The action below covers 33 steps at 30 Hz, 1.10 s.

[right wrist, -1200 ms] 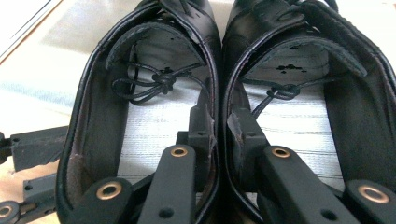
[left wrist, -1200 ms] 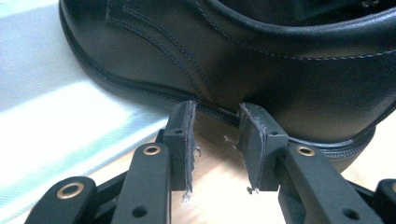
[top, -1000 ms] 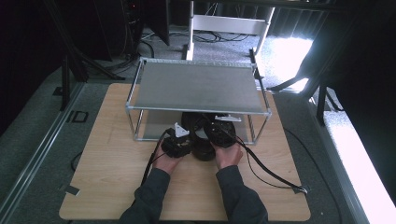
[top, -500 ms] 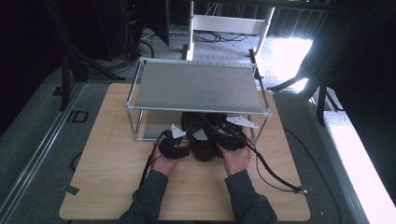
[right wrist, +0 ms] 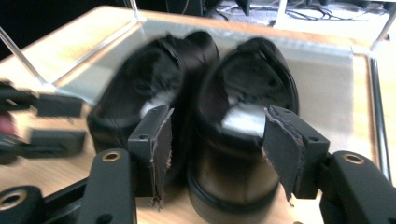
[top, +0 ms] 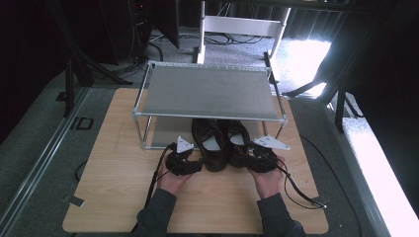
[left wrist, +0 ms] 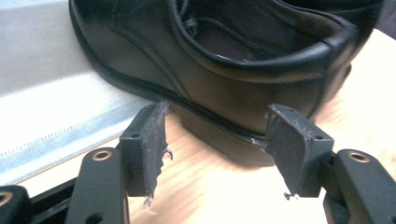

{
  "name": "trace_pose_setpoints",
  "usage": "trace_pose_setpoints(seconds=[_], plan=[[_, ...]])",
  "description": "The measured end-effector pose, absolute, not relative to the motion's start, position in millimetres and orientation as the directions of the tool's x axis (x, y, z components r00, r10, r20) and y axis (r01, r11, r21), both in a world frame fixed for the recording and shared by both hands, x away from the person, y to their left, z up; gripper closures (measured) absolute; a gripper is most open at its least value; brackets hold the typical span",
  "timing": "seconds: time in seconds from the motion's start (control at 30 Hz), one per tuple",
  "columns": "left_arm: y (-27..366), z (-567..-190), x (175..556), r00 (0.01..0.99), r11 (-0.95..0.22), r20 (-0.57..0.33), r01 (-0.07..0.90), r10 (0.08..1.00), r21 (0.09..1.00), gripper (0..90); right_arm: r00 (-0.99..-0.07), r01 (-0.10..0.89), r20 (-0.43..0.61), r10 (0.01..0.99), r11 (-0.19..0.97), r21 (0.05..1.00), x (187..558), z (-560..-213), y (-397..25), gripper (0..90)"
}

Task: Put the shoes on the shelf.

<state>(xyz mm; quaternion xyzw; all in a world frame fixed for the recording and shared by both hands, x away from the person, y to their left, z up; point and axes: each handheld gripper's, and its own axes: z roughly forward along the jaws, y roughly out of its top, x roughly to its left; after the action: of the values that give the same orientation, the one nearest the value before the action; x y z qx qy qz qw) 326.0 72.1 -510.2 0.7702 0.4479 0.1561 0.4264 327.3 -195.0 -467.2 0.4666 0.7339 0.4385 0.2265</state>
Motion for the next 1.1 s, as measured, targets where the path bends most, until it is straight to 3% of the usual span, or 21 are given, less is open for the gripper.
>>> trace_pose_setpoints(seconds=[0.37,0.67,0.87,1.1], plan=[[50.9,-511.6,313.6,0.572,-0.258,-0.132,0.549,0.809,0.795,25.8,-0.497,0.535,0.073,0.865,0.239,0.810,329.1,-495.4,-211.3,35.0],[35.7,-517.3,316.2,0.567,-0.278,-0.118,0.562,0.815,0.779,23.7,-0.500,0.577,0.094,0.861,0.250,0.777,338.2,-513.9,-212.3,35.6],[32.0,-516.3,320.7,0.561,-0.284,-0.109,0.565,0.821,0.775,34.6,-0.507,0.583,0.081,0.858,0.273,0.765,339.5,-514.1,-209.1,38.7],[35.0,-511.4,321.5,0.552,-0.264,-0.116,0.560,0.826,0.786,41.1,-0.503,0.583,0.083,0.860,0.267,0.767,337.3,-510.9,-204.3,40.4]])
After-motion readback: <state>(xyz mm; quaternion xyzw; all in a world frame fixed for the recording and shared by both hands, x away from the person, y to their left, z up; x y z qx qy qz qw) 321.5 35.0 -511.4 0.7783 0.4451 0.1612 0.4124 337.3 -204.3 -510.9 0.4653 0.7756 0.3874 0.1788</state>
